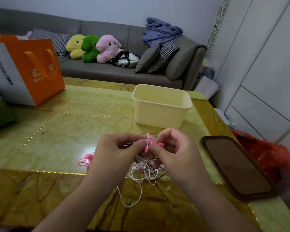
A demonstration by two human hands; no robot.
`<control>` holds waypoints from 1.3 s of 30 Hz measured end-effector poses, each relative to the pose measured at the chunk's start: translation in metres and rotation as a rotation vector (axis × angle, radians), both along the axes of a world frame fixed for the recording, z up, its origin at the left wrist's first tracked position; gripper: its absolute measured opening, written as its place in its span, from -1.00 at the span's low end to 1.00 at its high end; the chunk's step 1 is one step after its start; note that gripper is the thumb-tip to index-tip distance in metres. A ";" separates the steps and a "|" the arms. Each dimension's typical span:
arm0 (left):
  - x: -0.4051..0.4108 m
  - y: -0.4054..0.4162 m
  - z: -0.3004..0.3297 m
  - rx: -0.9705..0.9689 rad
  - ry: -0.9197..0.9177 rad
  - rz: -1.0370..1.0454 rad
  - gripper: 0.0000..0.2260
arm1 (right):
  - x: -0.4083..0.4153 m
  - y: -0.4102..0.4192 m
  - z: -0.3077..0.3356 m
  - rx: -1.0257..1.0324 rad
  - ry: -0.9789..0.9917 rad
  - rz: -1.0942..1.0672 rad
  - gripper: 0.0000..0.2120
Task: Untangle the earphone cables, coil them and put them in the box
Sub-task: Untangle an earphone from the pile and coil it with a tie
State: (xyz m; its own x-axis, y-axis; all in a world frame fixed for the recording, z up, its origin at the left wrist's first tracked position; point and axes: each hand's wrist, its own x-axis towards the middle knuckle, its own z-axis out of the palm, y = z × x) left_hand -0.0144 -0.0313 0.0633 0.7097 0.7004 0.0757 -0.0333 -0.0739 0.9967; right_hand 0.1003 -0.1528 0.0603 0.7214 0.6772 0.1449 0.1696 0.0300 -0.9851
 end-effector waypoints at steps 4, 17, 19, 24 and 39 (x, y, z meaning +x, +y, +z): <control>0.000 -0.003 0.001 0.014 0.014 0.025 -0.90 | -0.004 0.000 -0.002 -0.062 -0.157 -0.007 -0.72; 0.000 -0.006 0.003 0.053 0.041 0.045 -0.89 | -0.005 -0.005 -0.003 -0.109 -0.370 0.067 -0.84; 0.000 -0.005 0.002 0.055 0.057 0.052 -0.90 | -0.005 -0.005 -0.003 -0.112 -0.365 0.060 -0.82; 0.000 -0.004 0.001 0.073 0.079 0.057 -0.89 | -0.004 -0.005 -0.003 -0.117 -0.379 0.010 -0.78; 0.000 -0.006 0.002 0.105 0.085 0.003 -0.84 | -0.003 -0.003 -0.009 -0.188 -0.458 -0.013 -0.77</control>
